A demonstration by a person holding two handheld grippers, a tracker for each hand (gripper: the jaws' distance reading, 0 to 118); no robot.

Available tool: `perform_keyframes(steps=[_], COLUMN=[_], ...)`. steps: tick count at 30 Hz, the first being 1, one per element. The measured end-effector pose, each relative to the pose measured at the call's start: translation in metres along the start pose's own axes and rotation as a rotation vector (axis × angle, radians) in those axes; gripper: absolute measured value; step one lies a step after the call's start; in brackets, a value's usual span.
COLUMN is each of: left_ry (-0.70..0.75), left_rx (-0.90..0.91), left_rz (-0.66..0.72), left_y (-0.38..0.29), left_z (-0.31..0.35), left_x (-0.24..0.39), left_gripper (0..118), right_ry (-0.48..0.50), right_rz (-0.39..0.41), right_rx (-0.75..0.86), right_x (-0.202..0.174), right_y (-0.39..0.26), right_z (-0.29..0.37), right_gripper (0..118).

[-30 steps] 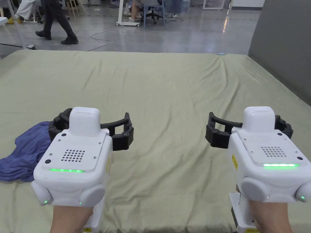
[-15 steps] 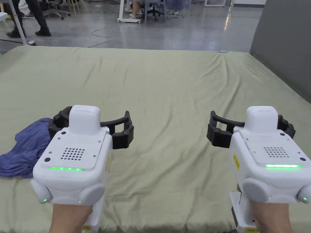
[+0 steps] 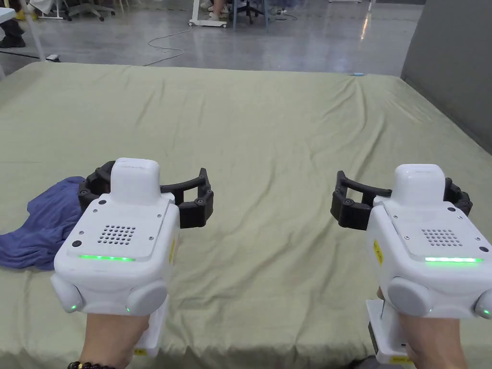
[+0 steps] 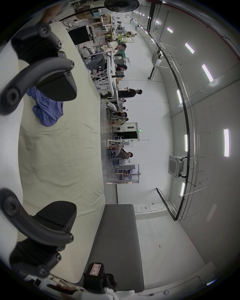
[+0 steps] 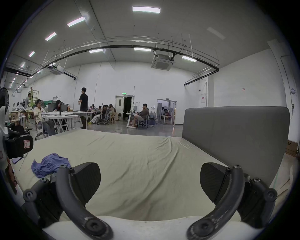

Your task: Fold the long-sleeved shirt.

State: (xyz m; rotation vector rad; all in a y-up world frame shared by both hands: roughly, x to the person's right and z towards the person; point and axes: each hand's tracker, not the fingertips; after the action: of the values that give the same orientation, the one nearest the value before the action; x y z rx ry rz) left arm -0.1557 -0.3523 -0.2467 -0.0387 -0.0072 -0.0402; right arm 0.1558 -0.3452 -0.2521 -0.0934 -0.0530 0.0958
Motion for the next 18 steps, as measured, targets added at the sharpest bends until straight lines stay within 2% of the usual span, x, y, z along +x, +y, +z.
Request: perform_keyframes(steps=[18], left_ry=[0.008], left_rx=[0.013], left_rz=[0.013], left_y=[0.0008], left_z=[0.0019], left_x=[-0.0026], left_gripper=[118], right_ry=[0.004], right_rz=[-0.003], right_rx=[-0.005], right_x=[-0.0014], right_y=[-0.0022], right_z=[-0.0012], right_gripper=[118])
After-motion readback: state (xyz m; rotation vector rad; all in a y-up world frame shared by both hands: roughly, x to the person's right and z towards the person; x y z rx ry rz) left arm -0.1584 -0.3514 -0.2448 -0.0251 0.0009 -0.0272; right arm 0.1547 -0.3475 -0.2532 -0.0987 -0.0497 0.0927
